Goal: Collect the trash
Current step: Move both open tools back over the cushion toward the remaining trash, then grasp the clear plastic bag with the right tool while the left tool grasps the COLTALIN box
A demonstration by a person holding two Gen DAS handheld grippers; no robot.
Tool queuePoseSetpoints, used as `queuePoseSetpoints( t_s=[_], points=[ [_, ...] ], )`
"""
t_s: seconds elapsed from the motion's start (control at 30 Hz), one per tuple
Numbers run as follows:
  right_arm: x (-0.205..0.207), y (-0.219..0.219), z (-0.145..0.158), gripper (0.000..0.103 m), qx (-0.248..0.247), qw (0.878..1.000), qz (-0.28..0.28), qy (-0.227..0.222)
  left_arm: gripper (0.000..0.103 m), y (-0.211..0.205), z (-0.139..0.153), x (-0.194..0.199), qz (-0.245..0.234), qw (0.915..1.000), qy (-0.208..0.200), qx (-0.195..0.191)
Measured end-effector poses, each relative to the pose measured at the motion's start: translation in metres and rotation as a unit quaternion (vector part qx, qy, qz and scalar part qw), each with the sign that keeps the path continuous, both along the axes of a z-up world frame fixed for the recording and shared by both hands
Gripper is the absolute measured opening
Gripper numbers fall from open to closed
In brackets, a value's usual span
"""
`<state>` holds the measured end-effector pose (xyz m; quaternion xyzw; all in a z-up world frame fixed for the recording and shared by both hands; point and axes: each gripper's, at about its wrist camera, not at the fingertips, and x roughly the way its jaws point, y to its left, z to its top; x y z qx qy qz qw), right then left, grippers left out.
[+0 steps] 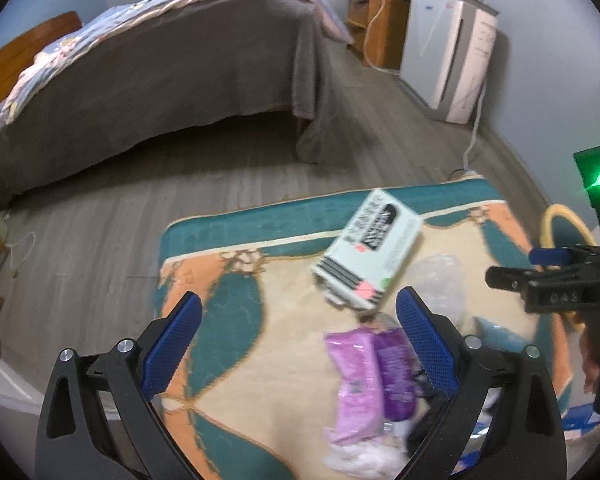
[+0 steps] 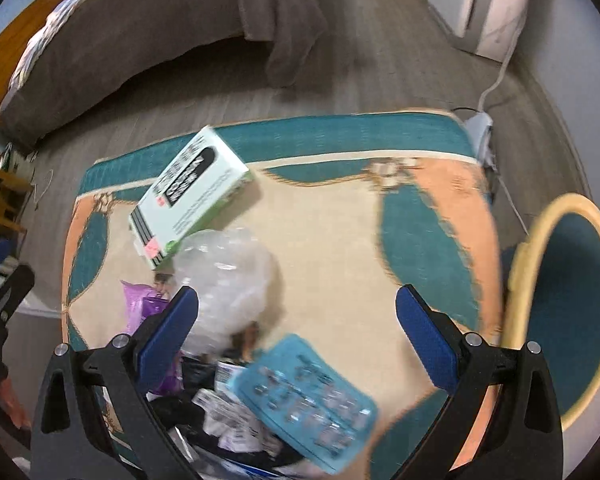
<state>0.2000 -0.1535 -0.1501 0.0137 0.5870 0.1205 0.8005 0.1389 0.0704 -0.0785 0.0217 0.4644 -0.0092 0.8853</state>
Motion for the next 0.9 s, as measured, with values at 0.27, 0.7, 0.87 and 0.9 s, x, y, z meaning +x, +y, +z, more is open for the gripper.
queuePoseSetpoints(
  t_s=[0.27, 0.7, 0.87, 0.9],
  points=[
    [0.012, 0.04, -0.023, 0.097, -0.006, 0.999, 0.039, 0.023, 0.096, 0.02, -0.015, 0.019, 0.013, 0.9997, 0.02, -0.002],
    [0.026, 0.045, -0.032, 0.033, 0.057, 0.995, 0.055, 0.065, 0.096, 0.007, -0.037, 0.048, -0.009, 0.9986, 0.048, -0.019],
    [0.037, 0.022, -0.012, 0.033, 0.042, 0.998, 0.022, 0.027, 0.096, -0.011, -0.05, 0.063, -0.02, 0.9974, 0.064, -0.027],
    [0.04, 0.017, -0.01, 0.033, 0.037, 0.999, 0.015, 0.022, 0.096, -0.016, -0.054, 0.066, -0.026, 0.9972, 0.067, -0.023]
  ],
)
